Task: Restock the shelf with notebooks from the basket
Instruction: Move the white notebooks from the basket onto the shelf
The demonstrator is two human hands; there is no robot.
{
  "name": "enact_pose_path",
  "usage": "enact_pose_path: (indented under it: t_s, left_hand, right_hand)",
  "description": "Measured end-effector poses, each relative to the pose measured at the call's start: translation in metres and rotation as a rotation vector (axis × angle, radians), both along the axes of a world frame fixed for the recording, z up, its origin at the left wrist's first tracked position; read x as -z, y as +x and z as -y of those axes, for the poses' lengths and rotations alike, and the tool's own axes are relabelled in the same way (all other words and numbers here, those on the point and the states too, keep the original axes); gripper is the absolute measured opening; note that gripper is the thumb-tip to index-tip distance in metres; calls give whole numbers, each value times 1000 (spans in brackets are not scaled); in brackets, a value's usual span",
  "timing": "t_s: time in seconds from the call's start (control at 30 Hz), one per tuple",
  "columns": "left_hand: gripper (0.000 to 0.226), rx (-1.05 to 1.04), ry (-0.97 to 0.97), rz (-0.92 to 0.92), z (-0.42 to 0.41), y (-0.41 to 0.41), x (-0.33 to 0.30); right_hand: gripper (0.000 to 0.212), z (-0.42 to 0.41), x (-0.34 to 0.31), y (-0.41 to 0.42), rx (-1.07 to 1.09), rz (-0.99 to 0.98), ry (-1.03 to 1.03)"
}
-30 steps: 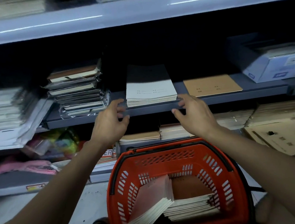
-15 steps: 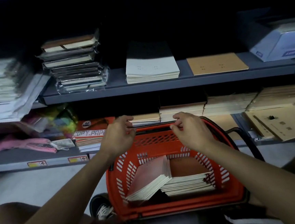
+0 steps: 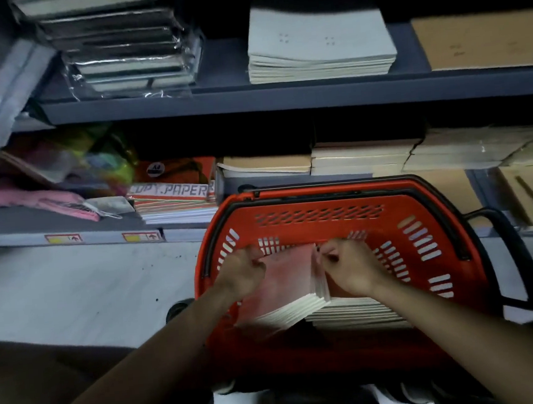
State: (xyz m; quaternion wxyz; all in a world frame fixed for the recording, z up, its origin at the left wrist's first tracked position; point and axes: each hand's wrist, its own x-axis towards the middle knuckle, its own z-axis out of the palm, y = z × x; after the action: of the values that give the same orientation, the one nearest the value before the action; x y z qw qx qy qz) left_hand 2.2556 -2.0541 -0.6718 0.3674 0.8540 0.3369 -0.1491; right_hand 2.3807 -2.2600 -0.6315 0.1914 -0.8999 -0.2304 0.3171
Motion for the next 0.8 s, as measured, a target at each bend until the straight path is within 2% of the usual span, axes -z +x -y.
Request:
enact_pose_path:
  t_s: [0.1,0.2,0.27,0.4,0.5,0.63,0.73,0.8]
  left_hand:
    - [38,-11,-108,-241,4,-5,30]
    - [49,-35,-212,-394,4,-12,61]
    - [44,-82,-238,-389,3,-10,67]
    - [37,-115,-211,-401,2,-4,76]
    - [38,-107,-80,-427,2,0,67]
    - [41,-138,39,-401,9,3,47]
    - [35,-277,31,-368,12,4,37]
    - [32,-402,-25,-313,13,5,27]
  right_hand:
    - [23,-6,9,-4,-1,-90,-60]
    - [40,-14,24,-10,91,-196,-23]
    - [47,-18,32,-12,167,-256,-21]
    - [43,-24,36,-17,163,-310,-27]
    - [46,-21,46,-20,109,-282,-75]
    - [30,-24,23,-21,116,-225,-140]
    - [17,-22,12,-20,183,-263,-123]
    - [20,-20,4,-19,213,-258,-114]
